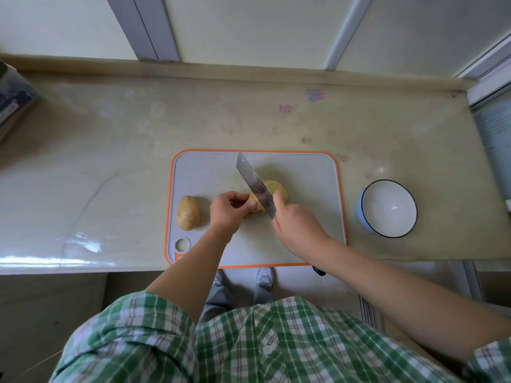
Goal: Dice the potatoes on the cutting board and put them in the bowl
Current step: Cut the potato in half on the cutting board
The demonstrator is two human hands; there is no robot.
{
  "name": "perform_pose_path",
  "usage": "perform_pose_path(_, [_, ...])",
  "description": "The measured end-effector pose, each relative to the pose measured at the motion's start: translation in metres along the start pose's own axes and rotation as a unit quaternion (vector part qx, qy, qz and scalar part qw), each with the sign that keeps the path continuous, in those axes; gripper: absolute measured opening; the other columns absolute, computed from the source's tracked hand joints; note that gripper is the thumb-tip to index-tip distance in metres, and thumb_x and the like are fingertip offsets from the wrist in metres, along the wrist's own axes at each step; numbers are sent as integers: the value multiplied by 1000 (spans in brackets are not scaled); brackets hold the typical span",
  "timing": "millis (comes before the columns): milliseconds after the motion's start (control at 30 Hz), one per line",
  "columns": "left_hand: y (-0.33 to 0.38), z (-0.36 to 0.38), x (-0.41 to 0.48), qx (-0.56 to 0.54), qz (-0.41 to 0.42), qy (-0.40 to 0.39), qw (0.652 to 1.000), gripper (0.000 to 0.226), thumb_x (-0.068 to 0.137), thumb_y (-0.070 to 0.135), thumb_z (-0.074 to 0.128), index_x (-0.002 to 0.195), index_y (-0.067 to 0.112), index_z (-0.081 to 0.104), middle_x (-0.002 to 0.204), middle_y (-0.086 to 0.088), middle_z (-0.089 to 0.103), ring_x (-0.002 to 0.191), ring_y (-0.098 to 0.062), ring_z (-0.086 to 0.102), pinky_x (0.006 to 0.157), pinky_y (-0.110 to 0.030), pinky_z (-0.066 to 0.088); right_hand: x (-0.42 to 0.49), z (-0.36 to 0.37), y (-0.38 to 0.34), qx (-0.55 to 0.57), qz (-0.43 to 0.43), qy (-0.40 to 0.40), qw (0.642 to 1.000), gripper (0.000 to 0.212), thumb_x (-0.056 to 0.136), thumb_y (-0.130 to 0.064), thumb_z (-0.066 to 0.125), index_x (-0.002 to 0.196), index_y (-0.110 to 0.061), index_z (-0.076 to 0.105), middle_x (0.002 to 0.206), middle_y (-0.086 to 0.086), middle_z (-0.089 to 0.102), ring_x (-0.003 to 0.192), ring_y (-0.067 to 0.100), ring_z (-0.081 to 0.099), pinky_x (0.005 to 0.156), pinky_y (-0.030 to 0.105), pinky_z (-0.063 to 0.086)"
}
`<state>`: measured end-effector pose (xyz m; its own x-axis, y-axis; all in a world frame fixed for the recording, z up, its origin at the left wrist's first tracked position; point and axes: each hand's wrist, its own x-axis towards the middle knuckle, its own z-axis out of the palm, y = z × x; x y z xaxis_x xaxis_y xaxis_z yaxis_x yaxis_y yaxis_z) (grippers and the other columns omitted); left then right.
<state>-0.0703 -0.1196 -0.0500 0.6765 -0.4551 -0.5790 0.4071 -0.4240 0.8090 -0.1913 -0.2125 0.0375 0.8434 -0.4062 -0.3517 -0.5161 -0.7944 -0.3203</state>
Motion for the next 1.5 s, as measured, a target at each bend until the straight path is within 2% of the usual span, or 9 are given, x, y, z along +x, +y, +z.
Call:
perform_pose_path(133, [-1, -1, 0, -4, 5, 0, 1000, 17, 78, 2, 77, 93, 0, 69, 89, -15, 70, 84, -24, 68, 74, -25, 58, 13, 9, -3, -12, 10, -2, 1000, 31, 97, -13, 38, 125, -4, 33, 97, 22, 63, 87, 43, 60, 59, 36, 31])
perform_pose_path(267, [-2, -2, 4, -1, 2, -8, 1000, 13, 76, 4, 79, 87, 7, 70, 89, -16, 72, 90, -31, 70, 85, -38, 58, 24, 21, -4, -9, 28, -14, 999, 32, 97, -14, 38, 128, -5, 32, 103, 21, 61, 92, 43, 59, 62, 36, 31])
perform_pose_path(400, [-4, -3, 6, -2, -8, -11, 1000, 18, 75, 5, 80, 90, 3, 71, 90, -16, 72, 91, -31, 69, 87, -41, 57, 30, 35, 0, -6, 33, -8, 999, 30, 98, -14, 37, 126, -5, 34, 105, 21, 61, 92, 43, 60, 61, 37, 32])
perform_pose_path(567, [-4, -6, 4, -8, -2, -33, 999, 22, 77, 5, 79, 98, 2, 71, 93, -14, 73, 93, -27, 70, 88, -39, 57, 32, 31, 13, 60, 41, 23, 997, 30, 96, -12, 41, 124, -1, 38, 86, 26, 63, 78, 45, 61, 56, 37, 32])
perform_pose_path(667, [-3, -6, 3, -4, 8, -36, 999, 19, 79, 3, 76, 98, 4, 72, 94, -14, 72, 94, -28, 69, 88, -37, 57, 30, 15, 13, 82, 23, 35, 996, 22, 95, -9, 42, 115, 0, 42, 70, 18, 51, 70, 44, 57, 53, 36, 26])
perform_pose_path(833, [-3, -5, 2, -11, 5, -34, 999, 13, 81, 2, 75, 91, 8, 69, 93, -15, 72, 94, -29, 69, 88, -38, 56, 17, -10, 9, 66, -15, 62, 996, 7, 95, -8, 41, 100, -4, 38, 64, 11, 41, 62, 41, 48, 53, 36, 20])
perform_pose_path(1033, [-6, -6, 6, 11, 1, -28, 1000, 17, 78, 7, 78, 92, 9, 70, 93, -12, 72, 92, -27, 69, 88, -41, 57, 7, -6, 10, 29, -19, 28, 999, 15, 94, -10, 40, 108, -5, 38, 70, 10, 42, 70, 44, 54, 55, 37, 25])
perform_pose_path(1300, [-4, -5, 6, 18, 3, -23, 1000, 19, 79, 6, 78, 95, 5, 70, 93, -11, 72, 92, -27, 69, 87, -38, 57, 0, -5, 10, 21, -15, 34, 999, 20, 94, -10, 39, 113, -4, 37, 63, 5, 38, 67, 42, 53, 53, 36, 25])
perform_pose_path(1500, [-3, -5, 5, 26, 8, -21, 999, 19, 79, 6, 78, 96, 5, 70, 93, -10, 71, 92, -26, 68, 86, -35, 57, -5, -2, 12, 10, -7, 12, 1000, 26, 95, -12, 38, 119, -3, 35, 72, 11, 45, 73, 41, 55, 55, 37, 27])
